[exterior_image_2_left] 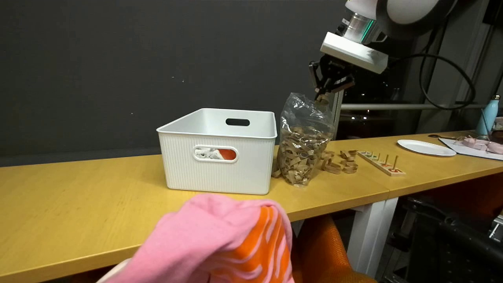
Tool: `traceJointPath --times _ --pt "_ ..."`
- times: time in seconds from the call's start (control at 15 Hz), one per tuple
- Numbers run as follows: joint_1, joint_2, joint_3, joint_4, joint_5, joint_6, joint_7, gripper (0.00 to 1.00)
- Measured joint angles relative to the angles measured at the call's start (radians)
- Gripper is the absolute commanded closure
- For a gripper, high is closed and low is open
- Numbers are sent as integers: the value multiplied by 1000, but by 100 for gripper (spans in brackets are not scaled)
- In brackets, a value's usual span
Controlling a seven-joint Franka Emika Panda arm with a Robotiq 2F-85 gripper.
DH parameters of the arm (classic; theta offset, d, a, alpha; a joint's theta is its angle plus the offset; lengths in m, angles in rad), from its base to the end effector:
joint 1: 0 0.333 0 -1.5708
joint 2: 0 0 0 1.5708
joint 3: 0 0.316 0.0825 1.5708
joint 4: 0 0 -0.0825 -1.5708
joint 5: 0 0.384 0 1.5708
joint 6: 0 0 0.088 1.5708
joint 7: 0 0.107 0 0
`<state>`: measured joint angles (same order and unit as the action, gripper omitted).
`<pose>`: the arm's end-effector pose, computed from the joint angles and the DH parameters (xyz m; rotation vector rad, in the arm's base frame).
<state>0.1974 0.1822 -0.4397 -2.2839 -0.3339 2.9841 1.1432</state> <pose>0.5590 -0.1104 0.3368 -2.5914 1.4869 -0.8545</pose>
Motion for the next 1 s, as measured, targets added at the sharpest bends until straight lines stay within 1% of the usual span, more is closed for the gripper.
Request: traceJointPath --times 0.4,0.93,1.0 --pt "15 55 -1 4 -1 1 1 99" --pt "56 64 -21 36 -52 1 25 99" --pt "61 64 -23 42 -56 1 28 91"
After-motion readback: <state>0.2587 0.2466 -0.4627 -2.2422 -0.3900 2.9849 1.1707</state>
